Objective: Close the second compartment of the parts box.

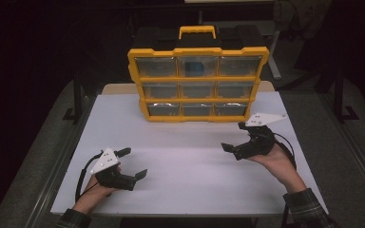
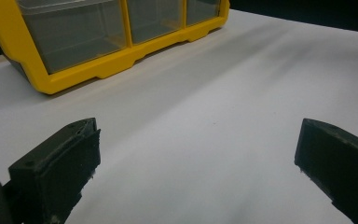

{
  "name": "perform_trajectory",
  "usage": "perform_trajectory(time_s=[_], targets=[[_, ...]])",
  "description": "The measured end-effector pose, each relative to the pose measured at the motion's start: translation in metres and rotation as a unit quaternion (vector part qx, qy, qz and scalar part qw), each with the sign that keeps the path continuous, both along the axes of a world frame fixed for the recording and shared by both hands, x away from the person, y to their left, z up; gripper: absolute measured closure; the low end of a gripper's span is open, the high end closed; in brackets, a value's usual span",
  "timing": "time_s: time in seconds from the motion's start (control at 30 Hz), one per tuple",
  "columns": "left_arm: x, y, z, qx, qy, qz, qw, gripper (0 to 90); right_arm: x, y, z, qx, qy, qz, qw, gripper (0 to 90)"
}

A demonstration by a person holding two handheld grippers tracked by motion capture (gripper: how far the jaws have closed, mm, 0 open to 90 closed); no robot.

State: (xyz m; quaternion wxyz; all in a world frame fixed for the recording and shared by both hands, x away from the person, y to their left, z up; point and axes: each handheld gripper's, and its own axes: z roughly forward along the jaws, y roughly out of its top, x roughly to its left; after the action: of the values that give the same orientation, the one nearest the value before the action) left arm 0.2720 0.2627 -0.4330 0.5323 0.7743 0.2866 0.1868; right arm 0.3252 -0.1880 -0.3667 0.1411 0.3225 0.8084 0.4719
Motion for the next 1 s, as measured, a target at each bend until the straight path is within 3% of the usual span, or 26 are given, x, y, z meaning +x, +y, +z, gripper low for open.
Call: perform_trajectory(time_s=[0.13, 0.4, 0.67, 1.0], targets=[[-0.001, -0.001, 0.0, -0.006, 0.002, 0.001, 1.0, 0.0, -0.008, -0.005, -0.011, 0.005, 0.001, -0.007, 1.0, 0.0], [-0.001, 0.0, 0.0, 0.006, 0.002, -0.003, 1.0, 0.0, -0.023, -0.016, -0.03, 0.011, -0.003, -0.012, 0.9999, 0.0], [-0.001, -0.001, 0.0, 0.006, 0.0, -0.004, 1.0, 0.0, -0.037, -0.025, -0.052, 0.024, 0.01, -0.027, 0.9993, 0.0], [-0.001, -0.001, -0.001, 0.008, 0.002, -0.005, 1.0, 0.0, -0.049, -0.034, -0.065, 0.023, 0.01, -0.043, 0.9988, 0.0]])
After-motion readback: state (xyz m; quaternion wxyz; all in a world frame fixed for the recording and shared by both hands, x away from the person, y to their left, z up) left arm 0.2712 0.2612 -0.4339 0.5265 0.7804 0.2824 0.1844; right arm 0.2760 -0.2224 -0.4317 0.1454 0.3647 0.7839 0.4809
